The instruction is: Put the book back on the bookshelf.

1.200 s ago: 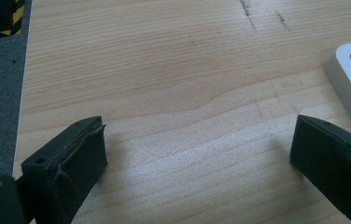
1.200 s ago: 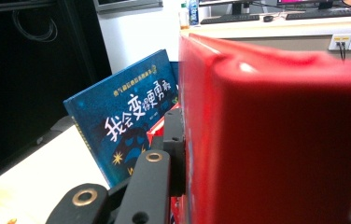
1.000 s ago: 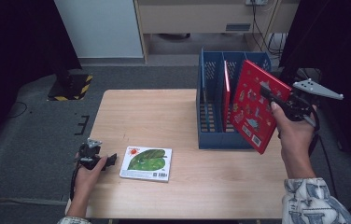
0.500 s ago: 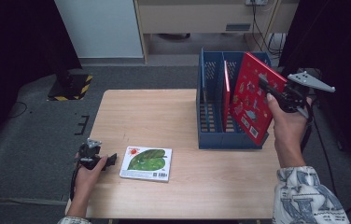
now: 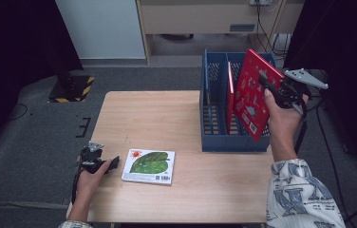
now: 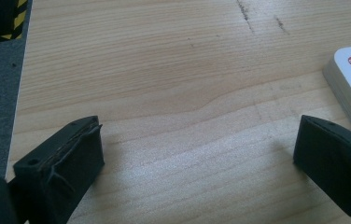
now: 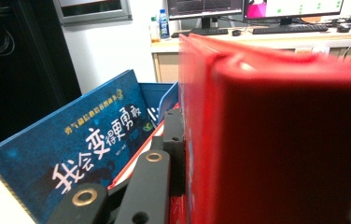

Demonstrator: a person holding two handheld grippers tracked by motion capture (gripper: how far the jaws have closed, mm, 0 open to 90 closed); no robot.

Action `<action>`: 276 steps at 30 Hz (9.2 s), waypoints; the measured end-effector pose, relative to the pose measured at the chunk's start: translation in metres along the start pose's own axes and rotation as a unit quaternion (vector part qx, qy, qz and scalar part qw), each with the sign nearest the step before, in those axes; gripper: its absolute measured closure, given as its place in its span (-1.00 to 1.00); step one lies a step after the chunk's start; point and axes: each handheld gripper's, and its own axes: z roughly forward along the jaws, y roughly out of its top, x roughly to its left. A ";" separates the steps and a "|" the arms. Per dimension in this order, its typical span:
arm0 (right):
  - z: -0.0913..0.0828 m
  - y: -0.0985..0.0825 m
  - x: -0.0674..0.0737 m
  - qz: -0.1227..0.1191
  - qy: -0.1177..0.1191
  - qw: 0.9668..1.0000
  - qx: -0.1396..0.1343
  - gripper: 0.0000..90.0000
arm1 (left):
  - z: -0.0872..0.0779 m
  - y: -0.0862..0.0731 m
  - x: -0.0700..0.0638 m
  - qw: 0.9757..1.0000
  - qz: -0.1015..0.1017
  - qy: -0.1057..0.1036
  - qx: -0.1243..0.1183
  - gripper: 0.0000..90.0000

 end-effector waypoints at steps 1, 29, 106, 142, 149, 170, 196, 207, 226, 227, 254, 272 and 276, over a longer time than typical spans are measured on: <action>0.002 -0.001 0.000 0.003 0.000 1.000 0.002 0.77 | 0.000 0.000 0.000 1.000 0.000 0.000 0.000 -0.99; 0.063 -0.016 -0.003 0.013 -0.042 0.999 0.007 0.77 | 0.001 0.001 -0.003 1.000 -0.002 0.002 0.000 -0.99; 0.050 -0.080 0.014 -0.013 -0.044 0.995 0.088 0.62 | 0.002 0.002 -0.007 1.000 -0.002 -0.002 0.000 -0.99; 0.048 -0.070 0.015 -0.033 -0.067 0.993 0.093 0.77 | 0.002 0.003 -0.008 1.000 0.002 -0.002 -0.001 -0.97; 0.053 -0.067 0.013 -0.026 -0.077 0.993 0.080 0.77 | 0.002 0.003 -0.008 1.000 0.002 -0.002 -0.001 -0.97; 0.084 -0.066 0.013 -0.022 -0.096 0.993 0.071 0.76 | 0.003 0.003 -0.008 1.000 0.002 -0.002 -0.002 -0.97; 0.068 -0.070 0.022 -0.030 -0.054 0.994 0.084 0.58 | 0.003 0.004 -0.009 1.000 0.004 -0.003 -0.002 -0.96; 0.059 -0.074 0.025 -0.032 -0.039 0.995 0.089 0.56 | 0.003 0.004 -0.009 1.000 0.004 -0.004 -0.002 -0.96; 0.044 -0.088 0.023 -0.040 -0.023 0.994 0.096 0.56 | 0.004 0.004 -0.010 1.000 0.004 -0.004 -0.003 -0.95; 0.043 -0.089 0.023 -0.041 -0.023 0.994 0.096 0.56 | 0.004 0.004 -0.010 1.000 0.004 -0.004 -0.003 -0.95; 0.027 -0.109 0.022 -0.038 -0.009 0.994 0.106 0.53 | 0.004 0.005 -0.010 1.000 0.006 -0.006 -0.004 -0.94; 0.029 -0.118 0.023 -0.048 -0.005 0.991 0.121 0.64 | 0.004 0.005 -0.010 1.000 0.007 -0.007 -0.004 -0.94; 0.031 -0.118 0.027 -0.051 -0.003 0.991 0.122 0.64 | 0.004 0.005 -0.010 1.000 0.007 -0.007 -0.004 -0.94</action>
